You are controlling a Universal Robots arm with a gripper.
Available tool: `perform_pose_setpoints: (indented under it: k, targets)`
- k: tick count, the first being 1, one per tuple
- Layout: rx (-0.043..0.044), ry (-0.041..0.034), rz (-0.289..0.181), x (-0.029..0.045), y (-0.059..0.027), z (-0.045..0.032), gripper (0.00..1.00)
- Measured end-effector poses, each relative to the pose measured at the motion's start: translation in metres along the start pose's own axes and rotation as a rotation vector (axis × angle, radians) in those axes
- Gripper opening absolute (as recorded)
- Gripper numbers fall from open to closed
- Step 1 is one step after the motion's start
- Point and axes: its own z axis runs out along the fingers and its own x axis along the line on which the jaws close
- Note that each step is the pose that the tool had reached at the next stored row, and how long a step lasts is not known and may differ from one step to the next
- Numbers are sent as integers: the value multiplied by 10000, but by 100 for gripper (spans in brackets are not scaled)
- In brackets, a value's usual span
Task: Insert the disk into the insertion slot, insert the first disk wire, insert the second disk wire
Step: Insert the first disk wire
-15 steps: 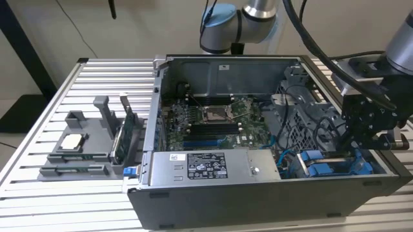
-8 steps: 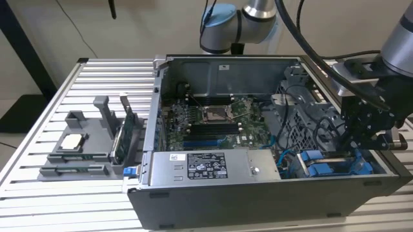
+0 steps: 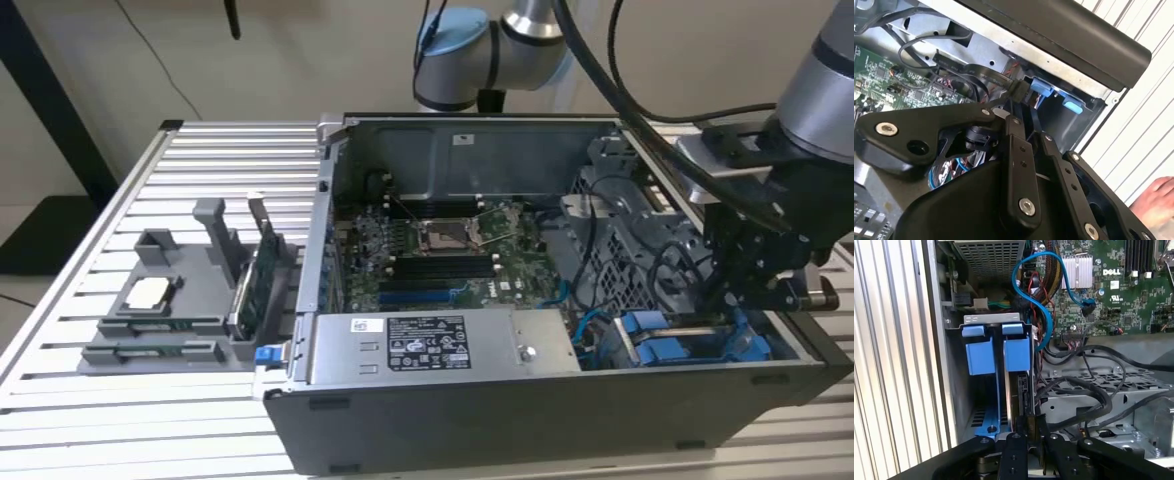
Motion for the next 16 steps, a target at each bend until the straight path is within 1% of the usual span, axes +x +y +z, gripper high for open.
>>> perform_pose_setpoints:
  k: [1, 4, 6, 10, 16]
  targets:
    - [59, -5, -3, 1, 7, 2, 19]
    - [198, -4, -12, 1, 13, 8, 19]
    - [272, -1, -17, 2, 19, 12, 19]
    - [283, 17, -20, 3, 24, 17, 19]
    - [293, 165, -43, 5, 38, 23, 19]
